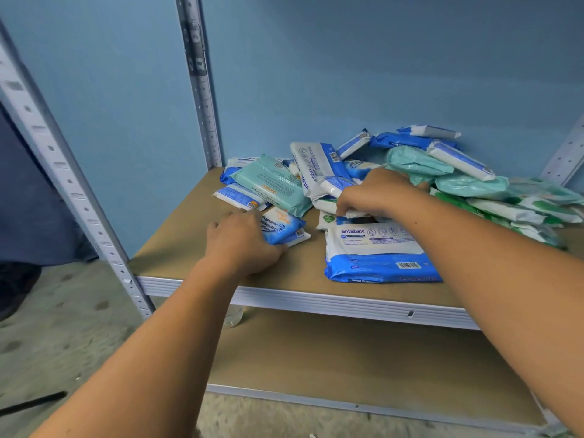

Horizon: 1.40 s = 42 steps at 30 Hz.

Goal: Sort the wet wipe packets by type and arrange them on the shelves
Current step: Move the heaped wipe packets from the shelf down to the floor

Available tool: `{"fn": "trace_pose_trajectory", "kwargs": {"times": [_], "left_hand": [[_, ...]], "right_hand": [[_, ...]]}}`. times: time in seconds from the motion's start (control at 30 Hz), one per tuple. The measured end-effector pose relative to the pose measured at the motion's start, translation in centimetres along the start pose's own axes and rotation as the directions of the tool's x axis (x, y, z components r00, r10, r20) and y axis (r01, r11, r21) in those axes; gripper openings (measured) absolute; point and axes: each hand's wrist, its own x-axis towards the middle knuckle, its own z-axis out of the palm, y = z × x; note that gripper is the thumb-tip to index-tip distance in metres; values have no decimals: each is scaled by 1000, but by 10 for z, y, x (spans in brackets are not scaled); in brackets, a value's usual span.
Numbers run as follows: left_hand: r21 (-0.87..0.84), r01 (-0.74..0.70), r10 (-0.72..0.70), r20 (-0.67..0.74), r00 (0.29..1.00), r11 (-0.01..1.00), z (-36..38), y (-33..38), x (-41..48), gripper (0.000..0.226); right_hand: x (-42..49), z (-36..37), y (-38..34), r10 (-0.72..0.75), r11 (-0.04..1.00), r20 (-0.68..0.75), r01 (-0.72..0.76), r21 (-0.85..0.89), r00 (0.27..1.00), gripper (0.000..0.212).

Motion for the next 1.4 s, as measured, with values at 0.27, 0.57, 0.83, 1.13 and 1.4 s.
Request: {"fn": "trace_pose_trajectory", "kwargs": {"times": [0.27,0.57,0.83,1.13,1.4], "left_hand": [[-7,-187,185,-109,977,982,-20,7,-46,68],[-112,-503,509,37,860,857,-22,59,-147,66],[-80,-420,414,408,814,904,76,91,-178,64],[-22,-194,152,712,685,981,223,77,-218,46],[-107,33,52,699,713,994,310,98,-202,62]], "right_hand": [[-83,-29,54,-91,946,37,75,317,995,51],[-203,-11,154,-64,894,199,-32,446,978,45],[-224,77,232,55,897,373,-210,389,926,41],[-205,206,290,142,984,590,-180,7,795,49],[-173,304,311,261,962,527,-260,-79,809,49]]}}
